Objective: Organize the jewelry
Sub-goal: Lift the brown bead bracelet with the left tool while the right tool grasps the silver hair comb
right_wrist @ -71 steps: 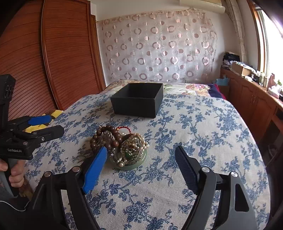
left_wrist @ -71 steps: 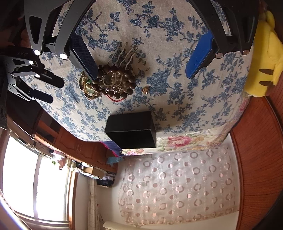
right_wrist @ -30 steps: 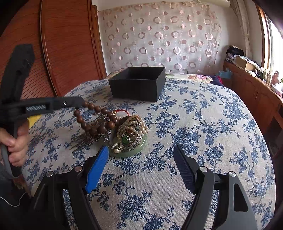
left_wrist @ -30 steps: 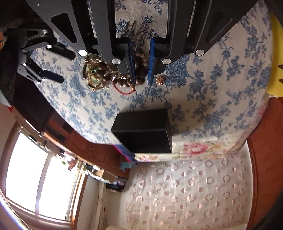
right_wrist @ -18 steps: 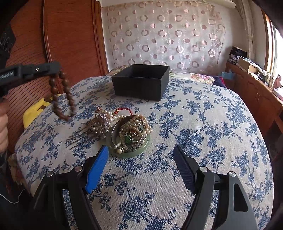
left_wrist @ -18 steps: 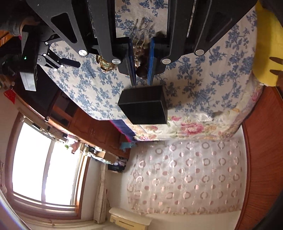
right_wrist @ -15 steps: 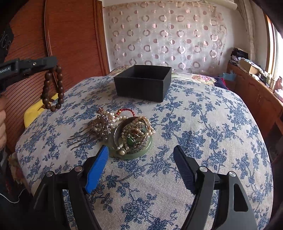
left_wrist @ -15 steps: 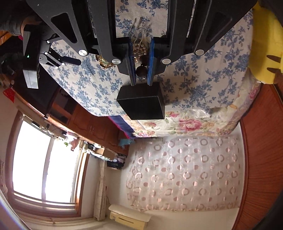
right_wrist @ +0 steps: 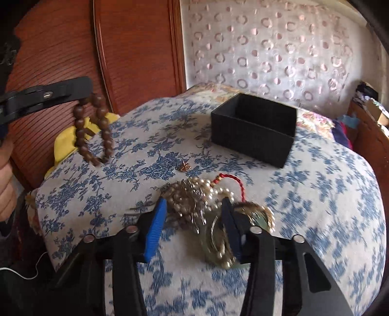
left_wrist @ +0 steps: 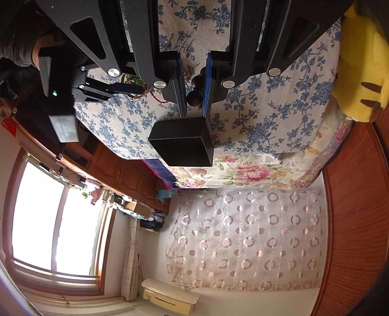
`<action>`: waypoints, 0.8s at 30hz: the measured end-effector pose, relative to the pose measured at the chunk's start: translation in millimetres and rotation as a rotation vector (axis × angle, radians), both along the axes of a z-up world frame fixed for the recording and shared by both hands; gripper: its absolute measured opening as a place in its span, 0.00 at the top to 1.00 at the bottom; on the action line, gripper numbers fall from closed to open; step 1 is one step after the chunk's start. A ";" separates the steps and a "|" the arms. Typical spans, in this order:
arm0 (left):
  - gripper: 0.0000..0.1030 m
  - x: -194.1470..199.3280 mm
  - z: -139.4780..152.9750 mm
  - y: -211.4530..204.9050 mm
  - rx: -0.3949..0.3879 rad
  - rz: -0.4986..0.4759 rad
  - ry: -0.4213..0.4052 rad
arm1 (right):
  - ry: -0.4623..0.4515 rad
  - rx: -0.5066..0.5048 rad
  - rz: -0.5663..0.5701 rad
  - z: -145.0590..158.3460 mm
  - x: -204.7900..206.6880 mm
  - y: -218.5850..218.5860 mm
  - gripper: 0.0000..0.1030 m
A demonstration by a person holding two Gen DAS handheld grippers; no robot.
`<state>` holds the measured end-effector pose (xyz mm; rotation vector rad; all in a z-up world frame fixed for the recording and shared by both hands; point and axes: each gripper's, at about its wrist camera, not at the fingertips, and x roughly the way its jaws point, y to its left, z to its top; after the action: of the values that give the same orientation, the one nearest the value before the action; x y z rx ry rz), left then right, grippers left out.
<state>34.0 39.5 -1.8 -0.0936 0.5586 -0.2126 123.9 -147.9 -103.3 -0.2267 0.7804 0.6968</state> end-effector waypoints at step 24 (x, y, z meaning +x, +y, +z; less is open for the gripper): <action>0.88 -2.8 -9.4 4.2 -0.008 -0.001 0.015 | 0.074 -0.033 0.044 -5.2 19.0 12.6 0.86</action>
<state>31.2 43.7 -11.2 -0.1026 0.5727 -0.2157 142.9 -135.2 -108.5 -0.2500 0.8603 0.7379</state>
